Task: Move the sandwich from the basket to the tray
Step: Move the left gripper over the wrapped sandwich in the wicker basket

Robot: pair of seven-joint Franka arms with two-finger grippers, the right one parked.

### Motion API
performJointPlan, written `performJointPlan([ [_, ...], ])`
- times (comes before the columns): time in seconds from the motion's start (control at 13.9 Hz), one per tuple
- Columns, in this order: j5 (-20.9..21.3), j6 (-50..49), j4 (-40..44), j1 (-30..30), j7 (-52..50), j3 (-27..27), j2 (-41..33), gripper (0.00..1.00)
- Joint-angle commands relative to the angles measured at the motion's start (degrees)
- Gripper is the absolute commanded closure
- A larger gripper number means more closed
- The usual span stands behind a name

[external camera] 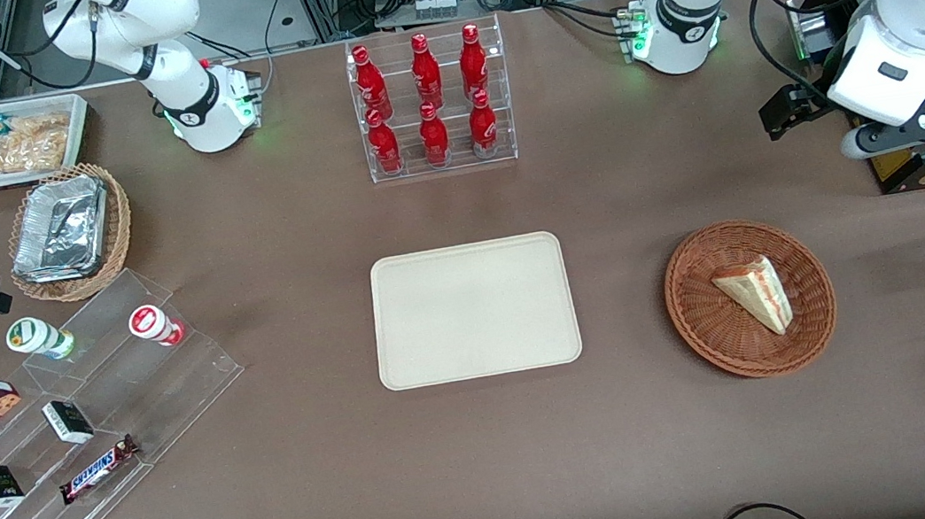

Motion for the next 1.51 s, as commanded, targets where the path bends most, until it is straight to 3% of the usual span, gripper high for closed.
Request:
performJointPlan([
  [0.0,-0.08,0.25,0.41,0.07,0.96,0.10,-0.13,0.00],
  [0.29,0.27,0.34,0.23,0.42,0.96,0.28,1.45,0.00],
  [0.43,6.83,0.08,0.14,0.16,0.78,0.11,6.09,0.00],
  [0.58,7.74,2.09,-0.91,0.68,0.17,0.28,10.49,0.00],
  [0.79,7.57,14.00,-9.22,2.35,-2.36,0.45,12.10,0.00],
  [0.86,7.57,18.23,-12.48,2.88,-8.13,0.54,10.96,0.00],
  [1.44,7.65,36.27,-18.75,4.90,-27.05,0.54,17.88,0.00],
])
